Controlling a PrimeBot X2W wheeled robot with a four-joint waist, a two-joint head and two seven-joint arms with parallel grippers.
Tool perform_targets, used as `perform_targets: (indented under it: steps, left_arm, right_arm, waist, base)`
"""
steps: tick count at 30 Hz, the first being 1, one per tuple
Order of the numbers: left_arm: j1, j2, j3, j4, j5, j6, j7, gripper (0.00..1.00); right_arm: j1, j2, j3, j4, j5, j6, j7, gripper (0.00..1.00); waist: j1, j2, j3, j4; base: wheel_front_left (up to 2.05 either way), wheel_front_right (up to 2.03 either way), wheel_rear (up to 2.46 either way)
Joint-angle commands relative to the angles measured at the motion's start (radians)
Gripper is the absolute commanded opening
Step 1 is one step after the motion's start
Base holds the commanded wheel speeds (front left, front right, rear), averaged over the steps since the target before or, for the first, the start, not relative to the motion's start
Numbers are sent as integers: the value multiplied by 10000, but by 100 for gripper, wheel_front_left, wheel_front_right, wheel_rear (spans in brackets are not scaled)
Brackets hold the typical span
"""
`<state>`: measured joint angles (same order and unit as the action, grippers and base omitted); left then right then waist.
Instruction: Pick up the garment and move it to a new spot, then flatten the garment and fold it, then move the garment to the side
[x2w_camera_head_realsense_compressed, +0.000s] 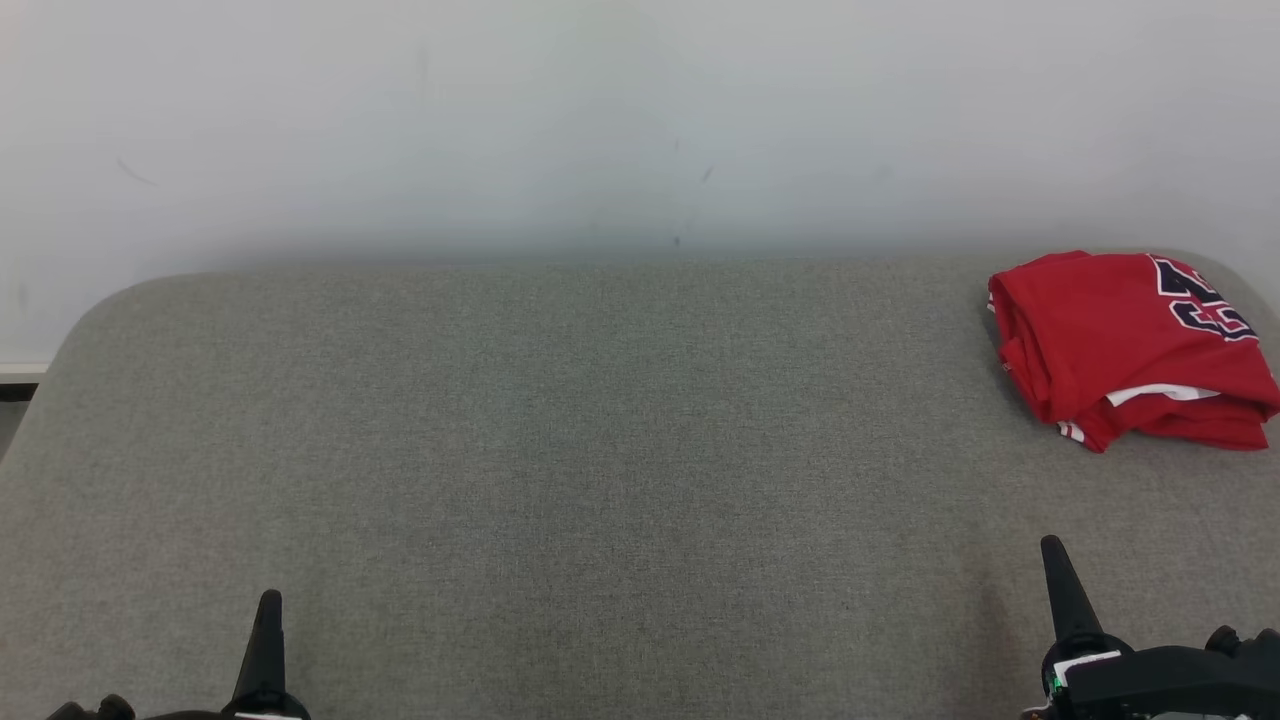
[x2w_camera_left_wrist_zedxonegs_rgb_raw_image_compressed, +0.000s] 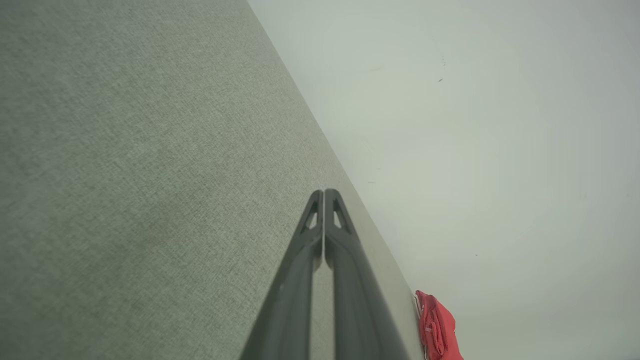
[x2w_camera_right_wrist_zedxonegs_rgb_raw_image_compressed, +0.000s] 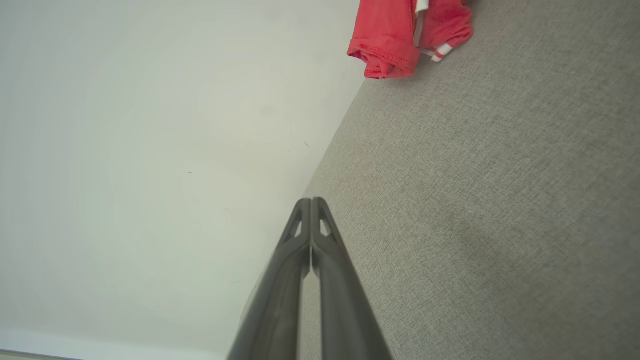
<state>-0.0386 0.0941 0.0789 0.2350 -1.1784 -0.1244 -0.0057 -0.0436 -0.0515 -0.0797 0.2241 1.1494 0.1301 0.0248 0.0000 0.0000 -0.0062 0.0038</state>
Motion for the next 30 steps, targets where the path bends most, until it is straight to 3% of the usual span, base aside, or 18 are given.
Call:
perform_targets:
  steps: [1, 30]
  left_arm:
    - [-216, -14, 70, -42, -304, -61, 90, 0]
    - [-537, -268, 242, 45, -2595, -86, 733, 0]
  right_arm:
    - [-182, -2, -52, -55, 345, 7, 56, 0]
    - [-470, 9, -234, 94, 2782, 9, 551, 0]
  waist:
    - [0, 0, 3, -1]
    - [0, 0, 49, -19]
  base:
    - [0, 0, 0]
    - [0, 0, 0]
